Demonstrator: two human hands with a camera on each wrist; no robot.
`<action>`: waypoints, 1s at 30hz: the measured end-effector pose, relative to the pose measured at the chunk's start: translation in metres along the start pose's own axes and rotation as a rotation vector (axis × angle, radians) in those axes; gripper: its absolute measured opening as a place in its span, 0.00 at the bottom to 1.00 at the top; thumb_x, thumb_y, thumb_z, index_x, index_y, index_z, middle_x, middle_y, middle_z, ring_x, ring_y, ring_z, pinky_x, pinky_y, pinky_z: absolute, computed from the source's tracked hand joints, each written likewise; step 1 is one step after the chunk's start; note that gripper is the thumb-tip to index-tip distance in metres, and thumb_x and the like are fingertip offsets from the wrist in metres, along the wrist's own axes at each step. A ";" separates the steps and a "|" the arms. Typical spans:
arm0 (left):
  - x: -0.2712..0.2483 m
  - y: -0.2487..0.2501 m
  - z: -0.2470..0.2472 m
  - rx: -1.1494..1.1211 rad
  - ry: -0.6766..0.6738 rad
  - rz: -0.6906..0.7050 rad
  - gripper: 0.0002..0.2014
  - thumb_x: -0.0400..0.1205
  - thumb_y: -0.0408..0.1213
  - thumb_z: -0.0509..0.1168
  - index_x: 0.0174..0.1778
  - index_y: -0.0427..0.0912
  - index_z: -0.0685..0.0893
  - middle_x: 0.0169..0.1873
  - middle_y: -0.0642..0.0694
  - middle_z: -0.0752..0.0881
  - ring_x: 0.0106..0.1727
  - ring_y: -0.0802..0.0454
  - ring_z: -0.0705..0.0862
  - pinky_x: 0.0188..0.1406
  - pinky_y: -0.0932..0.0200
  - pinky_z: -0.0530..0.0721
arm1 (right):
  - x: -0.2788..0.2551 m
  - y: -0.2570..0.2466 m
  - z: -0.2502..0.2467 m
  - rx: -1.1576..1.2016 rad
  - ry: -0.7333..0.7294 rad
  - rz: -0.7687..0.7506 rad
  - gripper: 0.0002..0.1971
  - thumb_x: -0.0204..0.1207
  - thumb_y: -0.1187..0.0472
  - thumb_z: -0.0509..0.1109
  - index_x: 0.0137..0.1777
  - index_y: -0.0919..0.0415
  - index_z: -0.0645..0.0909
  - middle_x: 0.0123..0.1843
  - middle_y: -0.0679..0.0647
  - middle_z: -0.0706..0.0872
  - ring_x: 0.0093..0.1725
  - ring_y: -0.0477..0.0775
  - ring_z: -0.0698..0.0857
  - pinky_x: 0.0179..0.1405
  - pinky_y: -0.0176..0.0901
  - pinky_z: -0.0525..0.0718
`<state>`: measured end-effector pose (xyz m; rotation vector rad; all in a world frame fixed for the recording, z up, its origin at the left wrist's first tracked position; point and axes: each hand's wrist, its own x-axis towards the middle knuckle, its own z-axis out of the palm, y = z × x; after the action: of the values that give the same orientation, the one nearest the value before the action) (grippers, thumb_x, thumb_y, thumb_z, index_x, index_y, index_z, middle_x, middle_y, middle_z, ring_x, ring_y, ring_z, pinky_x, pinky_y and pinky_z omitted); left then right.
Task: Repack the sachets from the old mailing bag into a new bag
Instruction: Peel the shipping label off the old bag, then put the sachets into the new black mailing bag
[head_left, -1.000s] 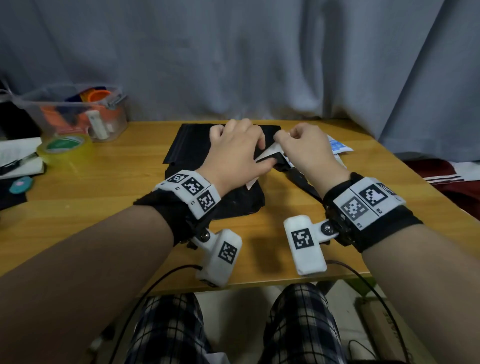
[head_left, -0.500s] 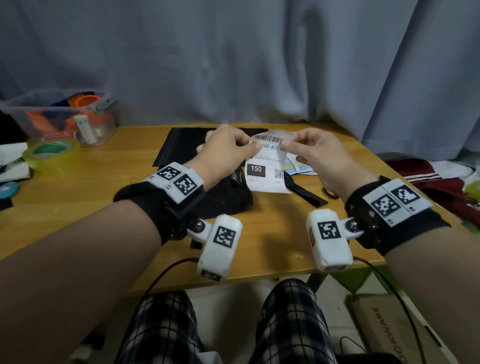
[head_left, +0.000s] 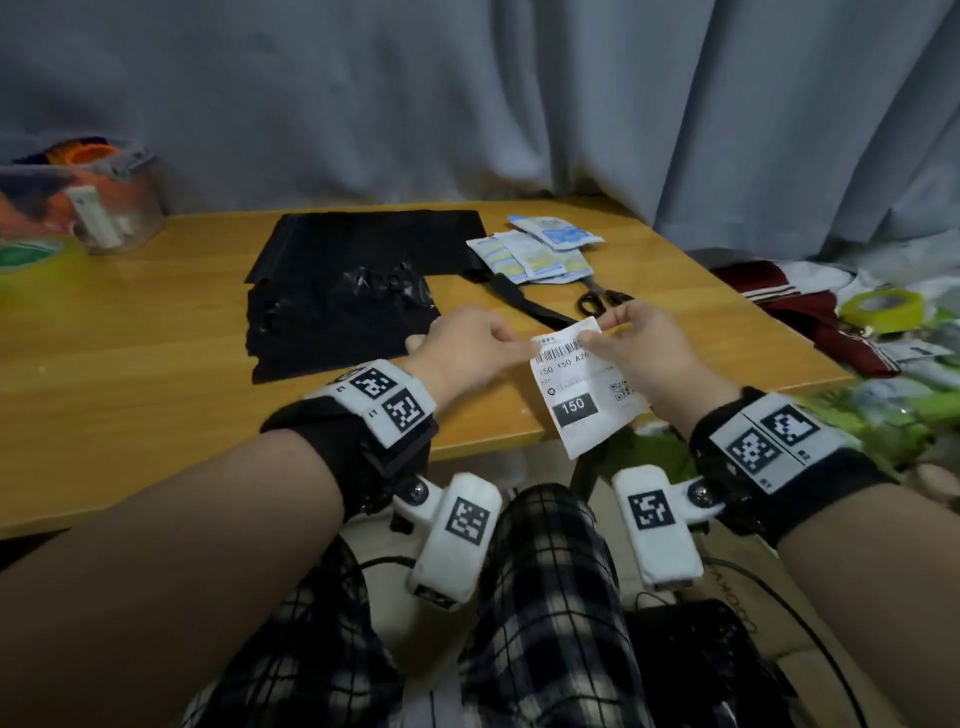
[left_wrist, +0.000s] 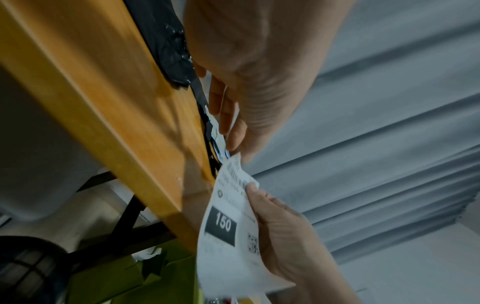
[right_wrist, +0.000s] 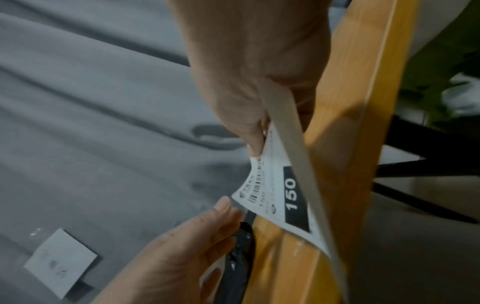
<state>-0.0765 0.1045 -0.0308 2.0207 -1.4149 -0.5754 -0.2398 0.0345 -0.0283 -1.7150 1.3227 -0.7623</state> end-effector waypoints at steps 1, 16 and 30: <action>-0.002 0.001 0.004 0.064 0.006 -0.019 0.18 0.67 0.67 0.68 0.36 0.55 0.85 0.46 0.55 0.87 0.57 0.48 0.80 0.64 0.44 0.71 | -0.004 0.004 -0.003 -0.010 -0.020 0.047 0.10 0.75 0.60 0.73 0.51 0.57 0.74 0.47 0.58 0.88 0.45 0.60 0.88 0.44 0.55 0.87; -0.021 0.010 0.040 0.361 -0.030 0.245 0.13 0.84 0.42 0.61 0.50 0.66 0.86 0.62 0.57 0.73 0.67 0.50 0.65 0.58 0.55 0.56 | -0.012 0.036 -0.002 -0.194 0.030 0.114 0.16 0.70 0.59 0.78 0.47 0.55 0.71 0.54 0.58 0.85 0.52 0.59 0.86 0.54 0.57 0.86; -0.014 -0.001 0.032 0.503 0.016 0.320 0.21 0.81 0.28 0.60 0.44 0.63 0.89 0.65 0.58 0.74 0.67 0.50 0.62 0.67 0.49 0.58 | 0.005 0.035 -0.024 -0.764 -0.038 0.032 0.24 0.73 0.46 0.71 0.63 0.61 0.74 0.56 0.58 0.83 0.50 0.57 0.80 0.46 0.49 0.81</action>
<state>-0.1017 0.1106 -0.0544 2.0833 -1.9708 -0.0627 -0.2752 0.0202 -0.0477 -2.2583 1.7414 -0.1908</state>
